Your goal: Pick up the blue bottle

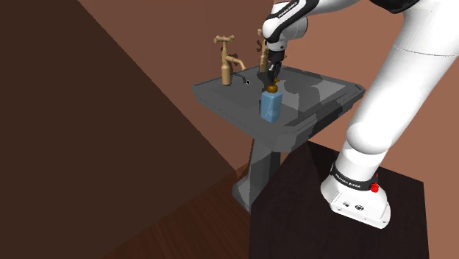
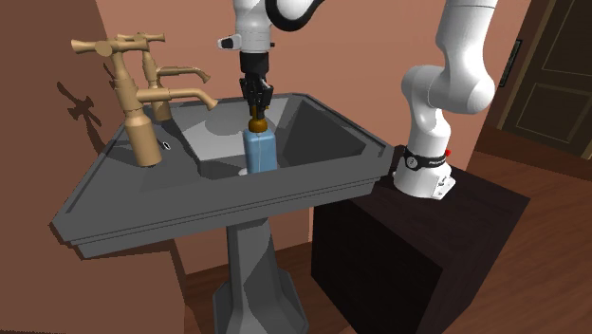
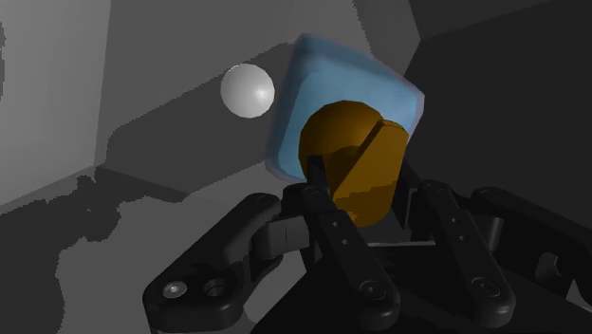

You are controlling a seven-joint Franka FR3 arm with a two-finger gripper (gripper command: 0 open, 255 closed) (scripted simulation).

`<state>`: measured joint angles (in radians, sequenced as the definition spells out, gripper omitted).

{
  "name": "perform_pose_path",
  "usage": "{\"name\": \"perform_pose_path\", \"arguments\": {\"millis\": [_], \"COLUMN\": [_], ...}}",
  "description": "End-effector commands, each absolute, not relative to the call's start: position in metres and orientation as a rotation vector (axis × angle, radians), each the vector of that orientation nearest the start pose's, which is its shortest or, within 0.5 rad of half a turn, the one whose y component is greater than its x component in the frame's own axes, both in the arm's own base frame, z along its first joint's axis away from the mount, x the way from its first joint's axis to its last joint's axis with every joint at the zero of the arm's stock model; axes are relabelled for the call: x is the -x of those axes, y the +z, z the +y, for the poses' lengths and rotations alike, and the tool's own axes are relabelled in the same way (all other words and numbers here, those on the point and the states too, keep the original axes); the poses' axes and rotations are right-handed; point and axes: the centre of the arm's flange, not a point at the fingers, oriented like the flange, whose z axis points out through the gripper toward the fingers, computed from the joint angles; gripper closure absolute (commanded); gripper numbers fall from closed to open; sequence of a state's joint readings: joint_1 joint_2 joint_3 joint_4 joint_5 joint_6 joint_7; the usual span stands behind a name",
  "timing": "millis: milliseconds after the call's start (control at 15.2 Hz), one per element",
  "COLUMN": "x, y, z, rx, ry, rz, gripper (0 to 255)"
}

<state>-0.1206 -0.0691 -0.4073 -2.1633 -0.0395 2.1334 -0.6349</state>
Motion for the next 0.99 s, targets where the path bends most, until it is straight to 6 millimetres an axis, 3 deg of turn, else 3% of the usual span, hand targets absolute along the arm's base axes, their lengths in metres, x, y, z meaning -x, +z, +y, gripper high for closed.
{"name": "perform_pose_path", "arguments": {"millis": [0, 924], "x": [-0.454, -0.454], "y": [0.427, 0.500], "z": [-0.269, -0.269], "rx": [3.158, 3.158], "ry": [-0.037, -0.037], "rz": [-0.203, -0.203], "gripper": [255, 255]}}
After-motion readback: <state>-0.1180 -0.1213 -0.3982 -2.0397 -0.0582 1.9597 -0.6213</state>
